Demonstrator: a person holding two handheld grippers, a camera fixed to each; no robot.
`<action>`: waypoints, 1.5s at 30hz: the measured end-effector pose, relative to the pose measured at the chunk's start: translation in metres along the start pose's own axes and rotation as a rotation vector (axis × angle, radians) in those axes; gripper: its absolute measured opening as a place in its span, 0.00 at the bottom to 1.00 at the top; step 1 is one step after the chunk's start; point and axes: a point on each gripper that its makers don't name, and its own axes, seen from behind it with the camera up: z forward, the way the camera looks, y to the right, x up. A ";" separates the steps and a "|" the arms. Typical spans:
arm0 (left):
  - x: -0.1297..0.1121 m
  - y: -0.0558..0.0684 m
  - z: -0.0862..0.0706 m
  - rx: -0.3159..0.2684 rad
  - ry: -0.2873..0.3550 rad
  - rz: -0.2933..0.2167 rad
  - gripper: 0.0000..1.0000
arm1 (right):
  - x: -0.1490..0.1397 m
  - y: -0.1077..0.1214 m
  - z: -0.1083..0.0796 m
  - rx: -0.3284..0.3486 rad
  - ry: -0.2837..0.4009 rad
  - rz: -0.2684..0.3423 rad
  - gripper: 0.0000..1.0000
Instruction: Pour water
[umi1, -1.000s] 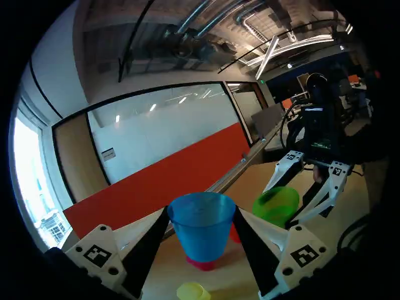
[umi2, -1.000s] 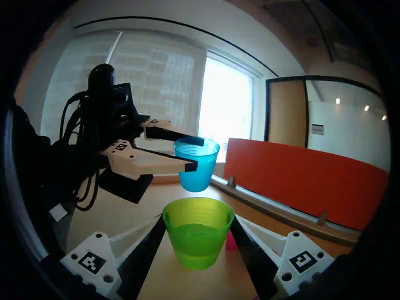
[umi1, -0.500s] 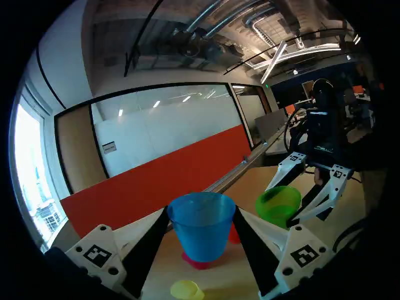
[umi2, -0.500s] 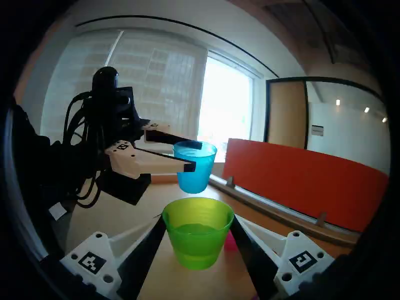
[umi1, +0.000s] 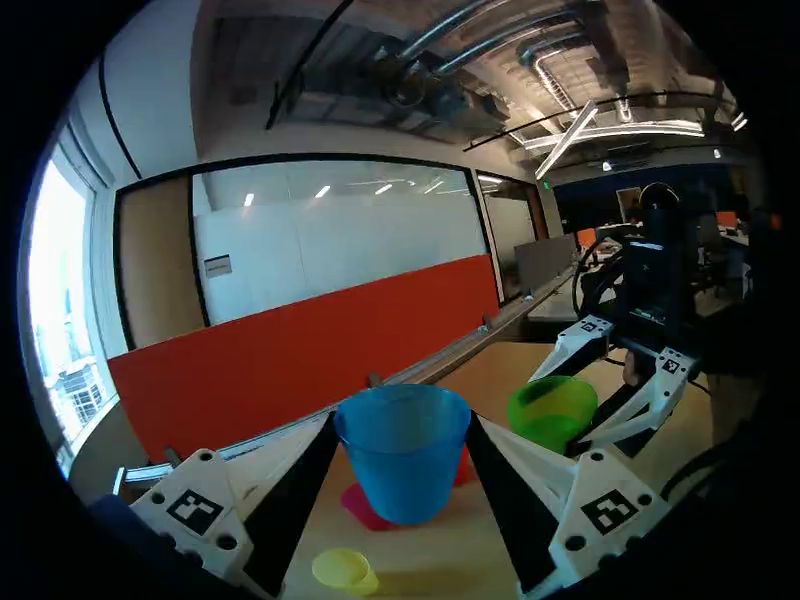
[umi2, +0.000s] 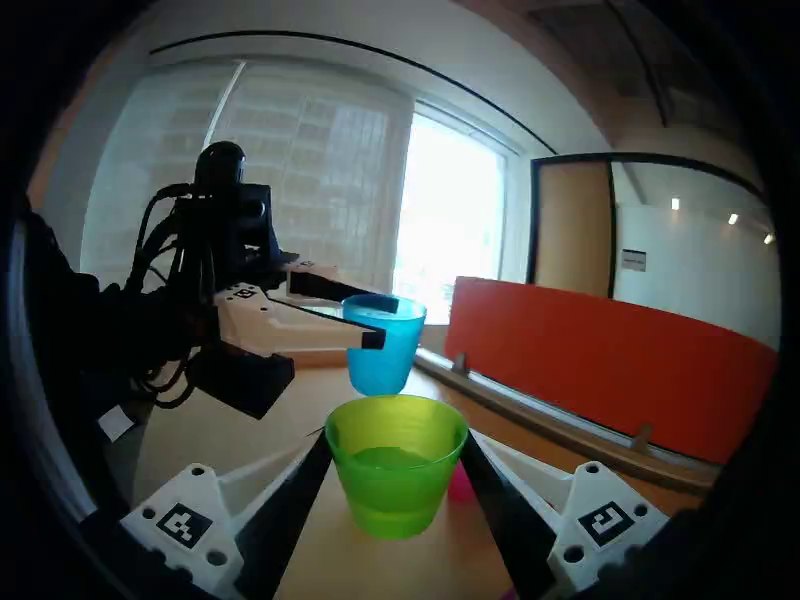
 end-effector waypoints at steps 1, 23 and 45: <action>-0.002 0.000 0.000 -0.001 -0.004 -0.009 0.89 | 0.000 0.000 0.000 0.000 -0.001 -0.001 0.92; -0.064 0.014 -0.003 -0.055 -0.143 -0.061 0.89 | -0.031 -0.008 -0.008 0.045 -0.132 -0.002 0.92; -0.121 0.034 -0.003 -0.105 -0.268 -0.061 0.89 | -0.067 -0.011 -0.017 0.074 -0.240 0.013 0.92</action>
